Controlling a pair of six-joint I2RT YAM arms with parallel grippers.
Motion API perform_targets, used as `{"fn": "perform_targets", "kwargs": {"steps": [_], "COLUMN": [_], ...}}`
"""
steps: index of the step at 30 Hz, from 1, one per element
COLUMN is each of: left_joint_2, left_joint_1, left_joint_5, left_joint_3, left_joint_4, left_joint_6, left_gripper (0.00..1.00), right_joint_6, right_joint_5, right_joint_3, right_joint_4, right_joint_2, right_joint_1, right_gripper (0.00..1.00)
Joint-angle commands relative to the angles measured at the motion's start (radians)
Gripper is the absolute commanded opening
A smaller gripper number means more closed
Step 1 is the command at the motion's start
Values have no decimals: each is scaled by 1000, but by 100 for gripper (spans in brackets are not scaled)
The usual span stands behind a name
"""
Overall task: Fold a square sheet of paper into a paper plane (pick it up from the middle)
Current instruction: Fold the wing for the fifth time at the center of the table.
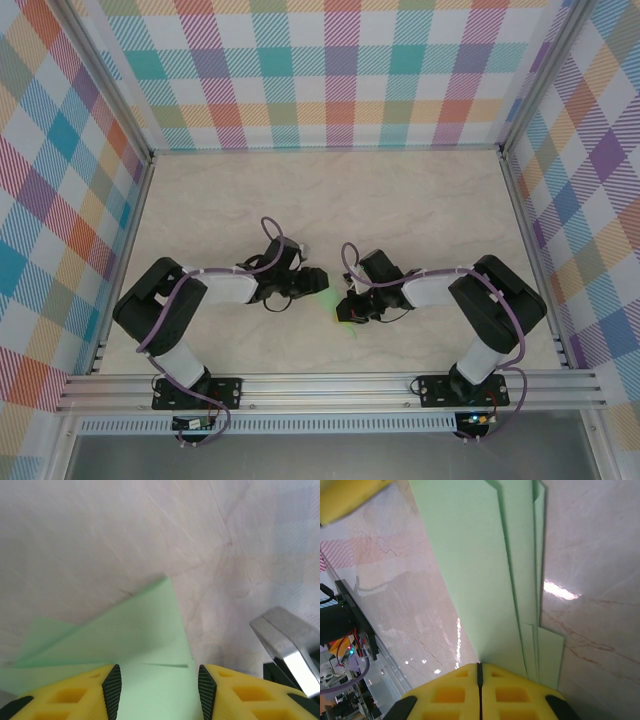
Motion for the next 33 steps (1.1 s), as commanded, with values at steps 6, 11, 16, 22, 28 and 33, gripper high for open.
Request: {"fn": "perform_targets", "kwargs": {"steps": [6, 11, 16, 22, 28, 33], "left_joint_2": [6, -70, -199, -270, -181, -62], "left_joint_1": [127, 156, 148, 36, -67, -120], "left_joint_5": [0, 2, 20, 25, 10, 16], "left_joint_3": [49, 87, 63, 30, -8, 16], "left_joint_4": [-111, -191, -198, -176, -47, 14], "left_joint_6": [95, 111, 48, 1, -79, -104], "left_gripper": [47, 48, 48, 47, 45, 44], "right_joint_6": [-22, -8, 33, 82, 155, 177], "right_joint_5": [20, 18, 16, 36, 28, 32], "right_joint_3": [-17, -7, -1, -2, -23, -27], "right_joint_4": [-149, -139, -102, -68, 23, 42], "right_joint_2": [29, 33, 36, 31, 32, 30], "right_joint_1": [-4, -4, -3, -3, -3, -3], "right_gripper": [7, 8, 8, 8, 9, 9]}}
